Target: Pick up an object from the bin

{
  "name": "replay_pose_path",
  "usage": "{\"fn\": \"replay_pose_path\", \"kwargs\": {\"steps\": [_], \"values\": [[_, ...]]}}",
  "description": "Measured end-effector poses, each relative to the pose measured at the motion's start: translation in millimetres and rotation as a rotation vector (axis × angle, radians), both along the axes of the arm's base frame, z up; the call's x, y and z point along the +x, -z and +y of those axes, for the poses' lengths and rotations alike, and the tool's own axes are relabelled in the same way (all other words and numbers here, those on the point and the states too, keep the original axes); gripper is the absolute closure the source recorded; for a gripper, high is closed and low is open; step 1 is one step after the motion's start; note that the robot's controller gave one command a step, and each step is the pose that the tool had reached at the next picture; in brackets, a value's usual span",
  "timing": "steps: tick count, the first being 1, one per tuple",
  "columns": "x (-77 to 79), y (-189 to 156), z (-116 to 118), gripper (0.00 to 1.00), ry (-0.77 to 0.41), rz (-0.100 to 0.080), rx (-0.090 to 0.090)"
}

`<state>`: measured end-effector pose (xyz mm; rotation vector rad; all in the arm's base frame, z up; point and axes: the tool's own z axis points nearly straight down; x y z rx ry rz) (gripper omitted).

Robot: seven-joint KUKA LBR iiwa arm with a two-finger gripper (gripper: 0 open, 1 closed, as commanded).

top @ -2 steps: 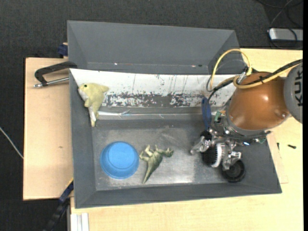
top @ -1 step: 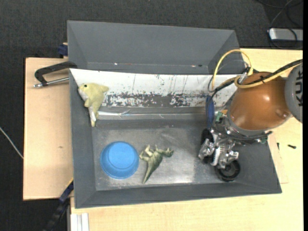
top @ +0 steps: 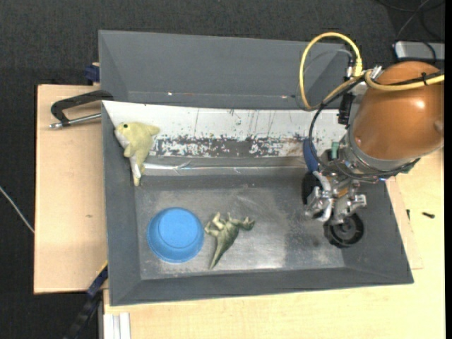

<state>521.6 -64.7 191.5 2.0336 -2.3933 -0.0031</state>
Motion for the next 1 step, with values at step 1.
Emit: {"fn": "replay_pose_path", "kwargs": {"steps": [1], "values": [[54.4, -66.6, 31.7, 1.0, -0.305, 0.023, 0.006]]}}
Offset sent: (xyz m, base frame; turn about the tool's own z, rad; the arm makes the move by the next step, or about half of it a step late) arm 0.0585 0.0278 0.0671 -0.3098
